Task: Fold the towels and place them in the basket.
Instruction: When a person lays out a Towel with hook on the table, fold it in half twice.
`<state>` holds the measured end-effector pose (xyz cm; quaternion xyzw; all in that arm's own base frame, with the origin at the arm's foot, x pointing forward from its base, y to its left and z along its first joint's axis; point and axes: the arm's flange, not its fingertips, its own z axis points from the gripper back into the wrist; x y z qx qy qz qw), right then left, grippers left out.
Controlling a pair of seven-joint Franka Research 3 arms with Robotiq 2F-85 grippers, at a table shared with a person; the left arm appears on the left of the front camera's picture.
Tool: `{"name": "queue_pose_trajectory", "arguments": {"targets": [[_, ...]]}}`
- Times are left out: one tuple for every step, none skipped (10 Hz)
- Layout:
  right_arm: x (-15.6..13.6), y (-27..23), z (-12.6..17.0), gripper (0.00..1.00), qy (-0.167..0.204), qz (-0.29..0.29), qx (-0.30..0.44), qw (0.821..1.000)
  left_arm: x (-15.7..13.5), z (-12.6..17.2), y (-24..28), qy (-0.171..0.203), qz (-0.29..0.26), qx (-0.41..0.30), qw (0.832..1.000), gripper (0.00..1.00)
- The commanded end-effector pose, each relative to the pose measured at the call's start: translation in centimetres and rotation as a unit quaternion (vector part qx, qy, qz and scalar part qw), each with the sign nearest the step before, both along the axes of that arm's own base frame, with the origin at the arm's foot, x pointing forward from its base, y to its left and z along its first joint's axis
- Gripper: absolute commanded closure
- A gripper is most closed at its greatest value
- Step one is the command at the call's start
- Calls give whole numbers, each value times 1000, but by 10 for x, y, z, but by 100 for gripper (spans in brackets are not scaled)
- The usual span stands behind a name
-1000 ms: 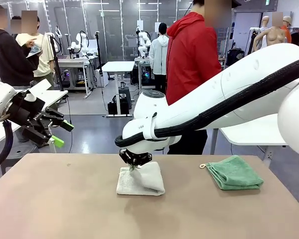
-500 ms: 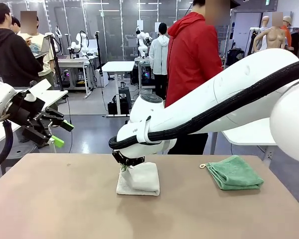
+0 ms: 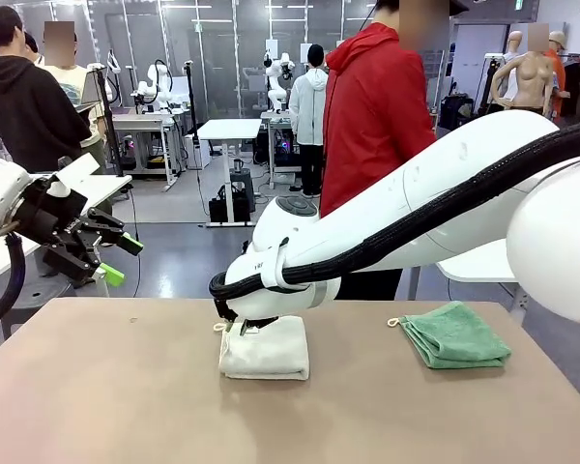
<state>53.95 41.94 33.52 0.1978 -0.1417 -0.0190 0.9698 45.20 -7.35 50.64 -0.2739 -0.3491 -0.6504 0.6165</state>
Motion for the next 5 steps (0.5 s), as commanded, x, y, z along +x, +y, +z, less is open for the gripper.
{"name": "queue_pose_trajectory", "arguments": {"targets": [[-11,-14,7,37,-10,12,10,1000,-2,2,1,-2,-6,-7,1000,2],[-11,-27,17,53,-3,9,-6,1000,-2,2,1,-2,-6,-7,1000,2],[-8,-44,29,32,25,3,-36,999,-2,2,1,-2,-6,-7,1000,2],[-5,-63,43,32,38,-2,-61,997,-2,2,1,-2,-6,-7,1000,2],[-3,-80,55,32,48,-14,-62,997,-2,2,1,-2,-6,-7,1000,2]]}}
